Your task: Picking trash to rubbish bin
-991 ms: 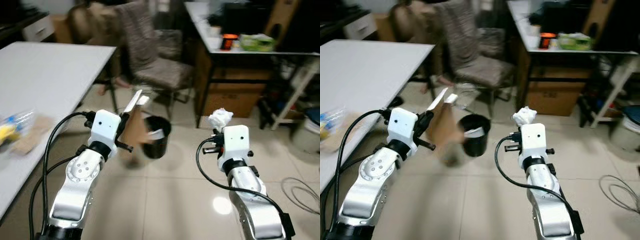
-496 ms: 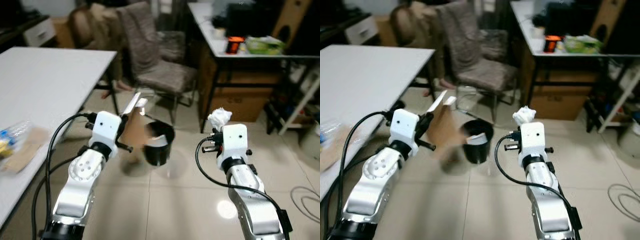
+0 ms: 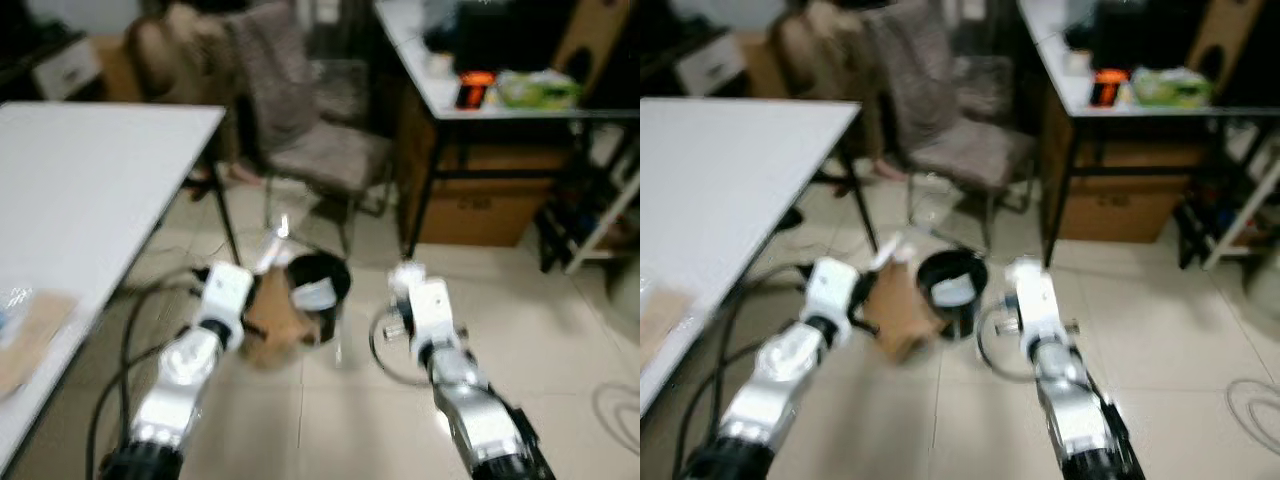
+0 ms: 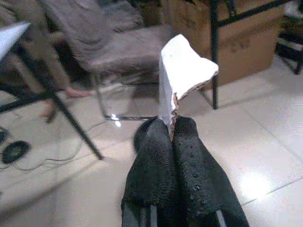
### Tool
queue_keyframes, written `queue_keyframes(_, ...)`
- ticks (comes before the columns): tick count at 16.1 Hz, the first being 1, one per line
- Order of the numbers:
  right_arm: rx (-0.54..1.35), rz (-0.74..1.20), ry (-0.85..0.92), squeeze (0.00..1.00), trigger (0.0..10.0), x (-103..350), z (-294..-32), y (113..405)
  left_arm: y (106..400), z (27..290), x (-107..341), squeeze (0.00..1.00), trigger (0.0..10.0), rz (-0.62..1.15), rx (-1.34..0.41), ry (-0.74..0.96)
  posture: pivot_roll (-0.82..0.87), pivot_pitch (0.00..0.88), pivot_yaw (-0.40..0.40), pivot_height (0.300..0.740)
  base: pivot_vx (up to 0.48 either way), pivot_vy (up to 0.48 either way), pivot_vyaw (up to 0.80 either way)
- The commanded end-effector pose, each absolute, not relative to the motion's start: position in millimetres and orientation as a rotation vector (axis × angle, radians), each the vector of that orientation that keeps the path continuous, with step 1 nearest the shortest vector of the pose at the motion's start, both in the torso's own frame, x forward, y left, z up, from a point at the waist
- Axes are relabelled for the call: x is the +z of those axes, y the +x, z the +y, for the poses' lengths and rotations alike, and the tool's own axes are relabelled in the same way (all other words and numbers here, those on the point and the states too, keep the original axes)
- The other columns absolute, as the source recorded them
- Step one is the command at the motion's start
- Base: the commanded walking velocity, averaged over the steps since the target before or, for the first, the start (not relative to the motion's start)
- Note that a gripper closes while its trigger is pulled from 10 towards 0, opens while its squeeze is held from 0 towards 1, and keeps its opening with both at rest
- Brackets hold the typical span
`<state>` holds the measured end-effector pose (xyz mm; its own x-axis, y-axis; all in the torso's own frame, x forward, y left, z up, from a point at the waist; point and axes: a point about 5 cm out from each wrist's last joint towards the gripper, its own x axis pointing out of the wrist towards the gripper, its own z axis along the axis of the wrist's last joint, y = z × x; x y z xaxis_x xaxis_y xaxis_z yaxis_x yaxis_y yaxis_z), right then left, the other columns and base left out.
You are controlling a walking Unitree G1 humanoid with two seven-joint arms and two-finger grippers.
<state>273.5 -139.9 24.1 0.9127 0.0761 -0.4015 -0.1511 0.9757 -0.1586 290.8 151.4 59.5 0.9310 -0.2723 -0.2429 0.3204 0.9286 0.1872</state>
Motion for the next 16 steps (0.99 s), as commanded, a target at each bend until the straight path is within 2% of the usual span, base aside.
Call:
queue_keyframes(1,0.101,0.405,-0.192,0.0,10.0,23.0,-144.7,277.0,292.6,150.5,57.1,0.0,10.0,0.216,-0.313,0.248,-0.09,0.0,0.016,0.74,0.375,0.0,0.0)
queue_keyframes(5,0.063,0.5,-0.185,0.0,10.0,-3.6,-153.2,271.3,284.5,154.6,29.0,0.0,10.0,0.311,-0.329,0.272,-0.09,0.001,0.028,0.74,0.368,0.0,0.0)
queue_keyframes(8,0.054,0.508,-0.162,0.0,10.0,-9.5,-152.7,268.9,280.1,158.6,22.2,0.0,10.0,0.32,-0.323,0.268,-0.08,0.009,0.026,0.74,0.363,0.0,0.0)
queue_keyframes(16,0.099,0.461,-0.175,0.0,10.0,-5.3,-142.6,277.4,286.5,155.4,26.2,0.0,10.0,0.284,-0.342,0.276,-0.08,0.002,0.013,0.74,0.362,0.0,0.0)
